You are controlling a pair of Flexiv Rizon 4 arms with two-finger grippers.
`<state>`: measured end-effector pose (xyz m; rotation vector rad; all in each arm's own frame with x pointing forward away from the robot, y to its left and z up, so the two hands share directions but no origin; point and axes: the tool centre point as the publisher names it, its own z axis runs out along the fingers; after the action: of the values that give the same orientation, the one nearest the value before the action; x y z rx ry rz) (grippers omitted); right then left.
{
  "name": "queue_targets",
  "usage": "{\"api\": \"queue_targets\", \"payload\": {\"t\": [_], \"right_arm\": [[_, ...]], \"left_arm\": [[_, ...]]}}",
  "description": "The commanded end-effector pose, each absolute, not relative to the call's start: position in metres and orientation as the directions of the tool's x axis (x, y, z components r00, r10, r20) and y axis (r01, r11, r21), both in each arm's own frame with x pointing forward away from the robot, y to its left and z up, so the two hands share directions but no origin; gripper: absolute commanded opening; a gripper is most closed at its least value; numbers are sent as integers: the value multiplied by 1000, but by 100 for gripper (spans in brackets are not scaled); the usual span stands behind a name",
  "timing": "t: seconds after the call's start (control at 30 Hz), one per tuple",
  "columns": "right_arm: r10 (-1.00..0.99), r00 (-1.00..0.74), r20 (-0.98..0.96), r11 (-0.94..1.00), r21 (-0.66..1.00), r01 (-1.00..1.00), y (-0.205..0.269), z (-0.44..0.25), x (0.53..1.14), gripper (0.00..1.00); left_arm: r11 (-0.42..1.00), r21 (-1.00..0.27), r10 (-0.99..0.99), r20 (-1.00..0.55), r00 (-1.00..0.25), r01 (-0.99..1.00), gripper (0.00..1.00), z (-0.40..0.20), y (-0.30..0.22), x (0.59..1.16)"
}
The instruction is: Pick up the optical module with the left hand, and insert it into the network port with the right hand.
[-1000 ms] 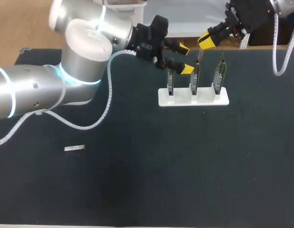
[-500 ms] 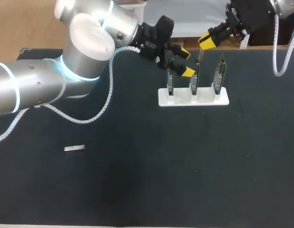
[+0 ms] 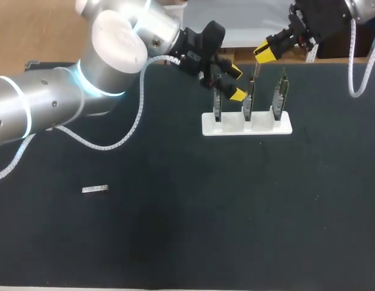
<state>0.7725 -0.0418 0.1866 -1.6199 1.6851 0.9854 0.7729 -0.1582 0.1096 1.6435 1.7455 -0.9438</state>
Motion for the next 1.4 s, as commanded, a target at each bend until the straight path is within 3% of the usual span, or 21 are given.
{"api": "queue_targets", "payload": {"t": [0.03, 1.4], "right_arm": [[-550, -79, -831, -20, 107, -994, -42, 186, 774, 0], [-553, -77, -830, -17, 103, -994, -42, 187, 771, 0]], "left_arm": [[9, -122, 617, -781, -102, 992, 100, 110, -158, 774], [-13, -110, 650, -756, -75, 994, 100, 108, -160, 771]]}}
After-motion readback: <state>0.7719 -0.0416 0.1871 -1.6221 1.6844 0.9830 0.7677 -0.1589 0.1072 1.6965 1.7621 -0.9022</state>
